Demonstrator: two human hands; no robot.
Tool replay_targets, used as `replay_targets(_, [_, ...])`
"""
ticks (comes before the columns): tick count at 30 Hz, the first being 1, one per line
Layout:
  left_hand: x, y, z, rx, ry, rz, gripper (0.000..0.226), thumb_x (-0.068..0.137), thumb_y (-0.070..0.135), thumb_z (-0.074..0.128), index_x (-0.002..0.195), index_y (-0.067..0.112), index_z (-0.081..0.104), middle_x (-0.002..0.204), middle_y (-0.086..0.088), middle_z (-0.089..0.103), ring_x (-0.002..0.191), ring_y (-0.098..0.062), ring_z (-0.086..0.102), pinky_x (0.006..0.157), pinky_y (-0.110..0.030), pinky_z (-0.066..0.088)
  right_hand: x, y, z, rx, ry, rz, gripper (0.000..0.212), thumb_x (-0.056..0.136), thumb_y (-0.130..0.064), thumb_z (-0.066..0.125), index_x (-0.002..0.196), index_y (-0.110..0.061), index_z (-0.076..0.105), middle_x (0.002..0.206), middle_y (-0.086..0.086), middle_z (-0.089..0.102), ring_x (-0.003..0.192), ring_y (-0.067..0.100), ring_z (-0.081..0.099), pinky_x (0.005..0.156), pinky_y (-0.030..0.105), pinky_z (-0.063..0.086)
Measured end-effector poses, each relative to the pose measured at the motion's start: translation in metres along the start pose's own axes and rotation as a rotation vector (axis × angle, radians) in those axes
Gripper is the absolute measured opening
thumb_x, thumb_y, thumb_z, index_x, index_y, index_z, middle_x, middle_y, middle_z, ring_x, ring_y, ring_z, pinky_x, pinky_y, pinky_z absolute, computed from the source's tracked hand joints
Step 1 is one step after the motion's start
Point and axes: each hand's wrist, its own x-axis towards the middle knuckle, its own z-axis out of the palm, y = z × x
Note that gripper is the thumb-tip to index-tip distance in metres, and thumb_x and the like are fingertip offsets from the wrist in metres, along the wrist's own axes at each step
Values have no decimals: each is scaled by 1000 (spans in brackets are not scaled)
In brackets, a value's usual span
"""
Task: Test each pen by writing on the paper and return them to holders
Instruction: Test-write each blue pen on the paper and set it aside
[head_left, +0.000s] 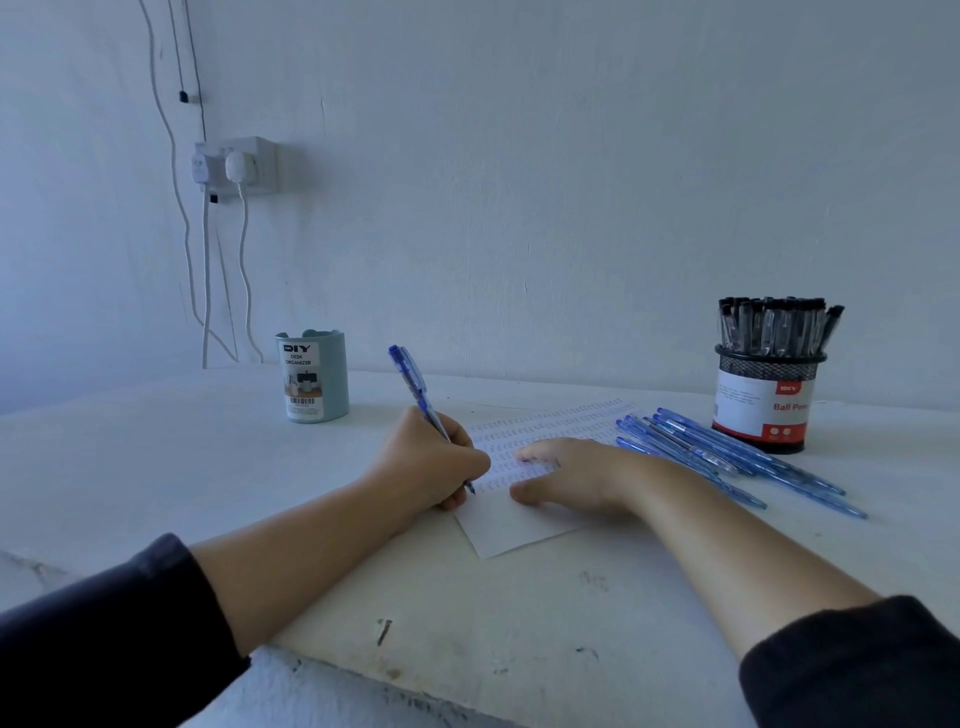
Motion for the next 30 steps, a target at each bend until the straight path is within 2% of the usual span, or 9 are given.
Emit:
replay_targets(5, [1, 1, -2, -58, 9, -19, 15, 72, -6, 57, 60, 4, 55, 47, -10, 53, 35, -15, 48, 40, -19, 41, -1, 1, 0, 2, 3, 4, 65, 84, -54, 56, 143, -40, 33, 154, -8, 27, 141, 19, 27, 114, 40, 23])
replay_targets(10, [7, 6, -16, -543, 72, -170, 22, 87, 8, 51, 65, 6, 55, 62, -8, 55, 53, -17, 50, 46, -25, 41, -4, 0, -1, 5, 7, -12, 63, 84, -51, 58, 142, -38, 37, 154, -7, 28, 140, 17, 29, 113, 37, 24])
replay_targets(14, [15, 12, -21, -513, 186, -200, 15, 90, 8, 46, 76, 9, 54, 65, -7, 55, 54, -17, 46, 49, -26, 37, -10, -2, -6, 68, 22, -18, 51, 82, -44, 64, 131, -39, 49, 147, -9, 39, 134, 15, 37, 109, 33, 30])
replay_targets(16, [22, 20, -23, -492, 210, -162, 12, 94, 10, 46, 84, 11, 50, 62, -8, 50, 46, -16, 39, 43, -22, 31, -13, -3, -8, 100, 33, -32, 41, 83, -34, 64, 123, -35, 57, 139, -9, 47, 127, 13, 44, 102, 29, 35])
replay_targets(19, [40, 40, -22, -482, 207, -48, 18, 100, 23, 41, 86, 12, 45, 56, -7, 43, 40, -15, 32, 38, -18, 22, -17, -5, -14, 107, 48, -65, 32, 85, -16, 60, 114, -28, 66, 114, -5, 60, 113, 13, 55, 81, 22, 40])
replay_targets(22, [58, 59, -12, -551, 206, -11, 30, 103, 34, 33, 81, 15, 41, 53, -8, 43, 35, -14, 32, 39, -15, 22, -20, -5, -20, 151, 56, -69, 29, 84, -6, 55, 103, -21, 72, 93, -5, 66, 89, 8, 60, 63, 12, 38])
replay_targets(24, [69, 67, -1, -589, 201, -41, 30, 103, 27, 31, 77, 15, 40, 55, -8, 44, 39, -15, 35, 44, -19, 25, -22, -1, -25, 204, 63, -57, 27, 85, -5, 55, 97, -19, 73, 86, -8, 66, 81, 3, 57, 62, 10, 38])
replay_targets(27, [78, 62, 24, -605, 180, -128, 21, 97, 13, 32, 81, 12, 46, 60, -8, 48, 46, -18, 40, 49, -23, 29, -26, 11, -37, 420, 157, -34, 24, 87, -4, 56, 91, -23, 70, 97, -4, 68, 93, 8, 58, 71, 14, 42])
replay_targets(30, [77, 40, 48, -560, 84, -223, 23, 94, 8, 31, 82, 8, 50, 62, -7, 46, 46, -18, 39, 46, -23, 28, -27, 35, -51, 491, 438, 50, 20, 88, -5, 56, 90, -21, 68, 86, -7, 63, 82, 7, 56, 66, 17, 40])
